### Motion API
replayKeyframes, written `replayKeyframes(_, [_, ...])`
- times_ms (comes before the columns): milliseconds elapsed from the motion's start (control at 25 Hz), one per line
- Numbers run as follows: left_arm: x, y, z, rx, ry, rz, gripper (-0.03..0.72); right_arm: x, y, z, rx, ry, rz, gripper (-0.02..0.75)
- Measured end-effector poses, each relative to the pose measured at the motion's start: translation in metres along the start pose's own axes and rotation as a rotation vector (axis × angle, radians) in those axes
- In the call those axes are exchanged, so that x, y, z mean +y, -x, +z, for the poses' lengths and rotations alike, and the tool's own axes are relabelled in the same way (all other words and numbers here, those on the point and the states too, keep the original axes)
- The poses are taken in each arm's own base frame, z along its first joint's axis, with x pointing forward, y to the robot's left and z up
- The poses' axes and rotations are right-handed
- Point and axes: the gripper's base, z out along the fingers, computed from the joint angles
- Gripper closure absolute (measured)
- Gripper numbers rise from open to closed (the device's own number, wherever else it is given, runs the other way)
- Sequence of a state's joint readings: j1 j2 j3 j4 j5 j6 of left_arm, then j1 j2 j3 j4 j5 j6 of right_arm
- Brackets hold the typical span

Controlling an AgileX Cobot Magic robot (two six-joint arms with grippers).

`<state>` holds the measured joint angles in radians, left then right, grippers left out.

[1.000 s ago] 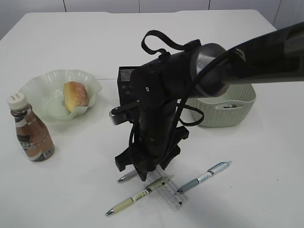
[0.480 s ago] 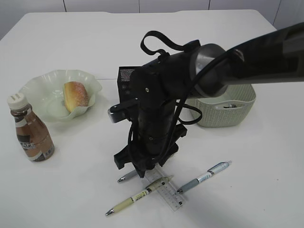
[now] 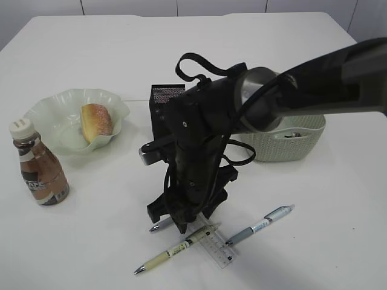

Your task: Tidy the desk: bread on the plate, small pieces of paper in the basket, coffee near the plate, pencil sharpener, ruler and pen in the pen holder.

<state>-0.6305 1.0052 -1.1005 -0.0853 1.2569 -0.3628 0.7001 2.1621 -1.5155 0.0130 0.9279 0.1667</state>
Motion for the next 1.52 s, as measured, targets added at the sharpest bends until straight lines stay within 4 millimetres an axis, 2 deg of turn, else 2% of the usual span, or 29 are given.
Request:
replayKeyframes(200, [0.000,0.000,0.000,0.000,0.000,0.000,0.288,0.000,0.000,0.011,0.026,-0.005,0.000,0.330])
replayKeyframes(600, [0.000,0.000,0.000,0.000,0.000,0.000,0.288,0.000,0.000,0.013,0.027,-0.007,-0.002,0.334])
replayKeyframes(720, [0.000,0.000,0.000,0.000,0.000,0.000,0.288,0.000,0.000,0.013,0.027,-0.007,-0.002,0.371])
replayKeyframes(840, [0.000,0.000,0.000,0.000,0.000,0.000,0.288,0.000,0.000,0.013,0.027,-0.007,-0.002,0.446])
replayKeyframes(1040, [0.000,0.000,0.000,0.000,0.000,0.000,0.288,0.000,0.000,0.012,0.030,-0.008,-0.002,0.457])
replayKeyframes(1400, [0.000,0.000,0.000,0.000,0.000,0.000,0.288,0.003,0.017,-0.017,0.021,-0.007,0.003,0.458])
replayKeyframes(1520, [0.000,0.000,0.000,-0.001,0.001,0.001,0.288,0.003,0.017,-0.022,0.027,-0.008,0.013,0.458])
